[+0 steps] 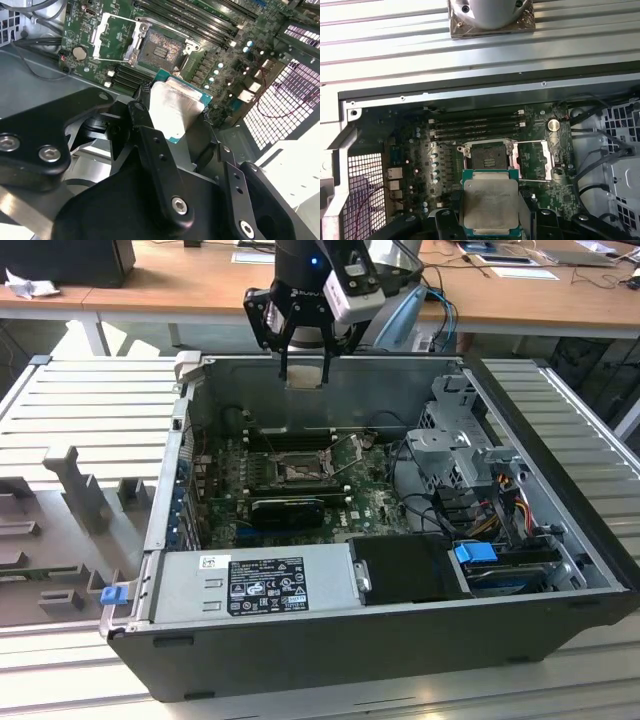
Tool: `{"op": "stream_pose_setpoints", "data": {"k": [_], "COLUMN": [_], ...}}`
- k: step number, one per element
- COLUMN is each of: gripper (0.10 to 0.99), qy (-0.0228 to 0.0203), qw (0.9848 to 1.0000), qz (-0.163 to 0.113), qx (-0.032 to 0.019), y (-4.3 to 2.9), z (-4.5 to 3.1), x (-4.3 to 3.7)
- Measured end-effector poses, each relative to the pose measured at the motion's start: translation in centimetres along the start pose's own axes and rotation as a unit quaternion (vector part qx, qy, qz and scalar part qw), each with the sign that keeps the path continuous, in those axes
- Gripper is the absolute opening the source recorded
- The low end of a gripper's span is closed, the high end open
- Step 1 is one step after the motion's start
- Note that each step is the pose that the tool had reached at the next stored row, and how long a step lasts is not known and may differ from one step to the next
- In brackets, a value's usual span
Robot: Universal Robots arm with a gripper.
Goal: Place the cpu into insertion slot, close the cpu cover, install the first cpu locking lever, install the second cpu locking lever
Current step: 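Place the cpu into insertion slot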
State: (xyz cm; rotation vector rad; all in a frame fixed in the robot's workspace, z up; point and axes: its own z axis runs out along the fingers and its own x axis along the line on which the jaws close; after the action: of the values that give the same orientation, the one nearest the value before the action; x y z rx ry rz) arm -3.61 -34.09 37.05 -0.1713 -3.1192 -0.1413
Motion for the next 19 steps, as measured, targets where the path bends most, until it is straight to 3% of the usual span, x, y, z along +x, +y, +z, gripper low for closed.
{"op": "stream_pose_setpoints", "data": {"k": [9, 19], "gripper": [0.525, 0.525], "qy": [-0.0029, -0.0077], "qw": [0.9995, 0.9963], "qz": [0.032, 0.085], "qx": [-0.0003, -0.0013], "y": [0.00, -0.01], "z": [0.01, 0.12], "x": [0.00, 0.00]}}
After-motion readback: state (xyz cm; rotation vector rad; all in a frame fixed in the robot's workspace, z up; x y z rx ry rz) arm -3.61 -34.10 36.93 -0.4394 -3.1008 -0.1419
